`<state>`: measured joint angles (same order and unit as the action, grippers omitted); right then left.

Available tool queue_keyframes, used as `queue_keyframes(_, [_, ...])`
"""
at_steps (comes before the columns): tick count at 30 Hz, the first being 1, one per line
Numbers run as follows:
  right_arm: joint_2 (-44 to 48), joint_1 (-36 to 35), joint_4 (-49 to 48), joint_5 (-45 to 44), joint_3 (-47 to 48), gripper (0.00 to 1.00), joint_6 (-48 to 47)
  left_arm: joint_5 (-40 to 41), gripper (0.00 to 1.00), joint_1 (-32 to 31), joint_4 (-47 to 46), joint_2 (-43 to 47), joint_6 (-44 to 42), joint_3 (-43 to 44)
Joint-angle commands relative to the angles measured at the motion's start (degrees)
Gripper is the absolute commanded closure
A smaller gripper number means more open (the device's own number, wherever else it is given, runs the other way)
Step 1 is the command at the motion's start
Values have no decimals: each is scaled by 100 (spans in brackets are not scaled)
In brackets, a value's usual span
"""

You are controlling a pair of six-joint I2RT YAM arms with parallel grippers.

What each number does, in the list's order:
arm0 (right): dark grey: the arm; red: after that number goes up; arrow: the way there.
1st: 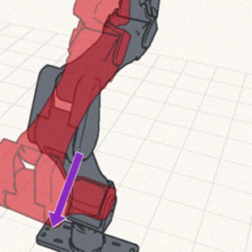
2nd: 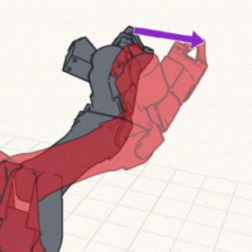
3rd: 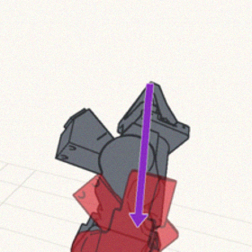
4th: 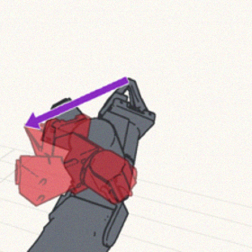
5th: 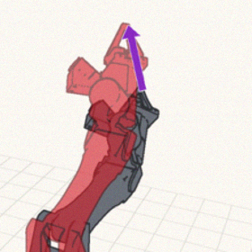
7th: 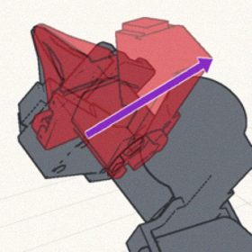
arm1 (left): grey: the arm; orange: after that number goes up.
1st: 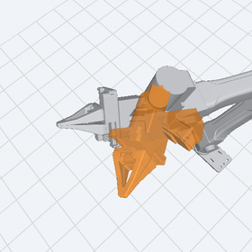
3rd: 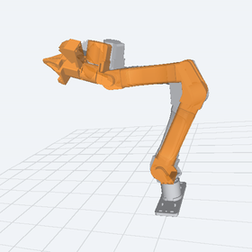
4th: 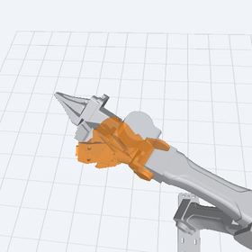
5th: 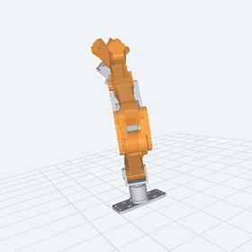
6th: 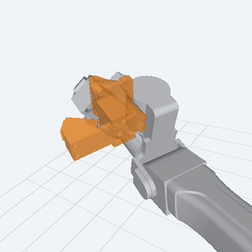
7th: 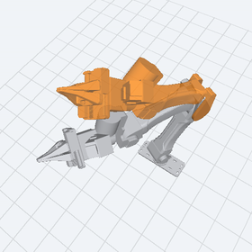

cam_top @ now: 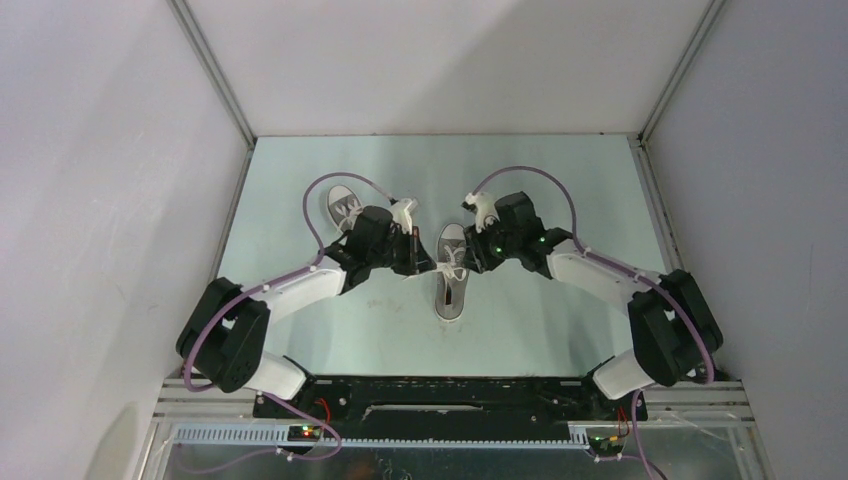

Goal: Tie the shoes

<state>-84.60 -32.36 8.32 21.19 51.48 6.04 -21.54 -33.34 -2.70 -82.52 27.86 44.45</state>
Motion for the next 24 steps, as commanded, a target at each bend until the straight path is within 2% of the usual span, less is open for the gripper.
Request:
queue_keyframes(1, [-358, -315, 474, 67, 564, 69, -657, -159, 100, 36, -3, -28, -181, 205])
queue_keyframes(15, [-753, -509, 660, -538, 902, 72, -912, -225, 100, 36, 28, -88, -220, 235])
queue_keyframes(24, [-869, -579, 625, -611, 976, 65, -1021, -241, 100, 40, 33, -124, -236, 244])
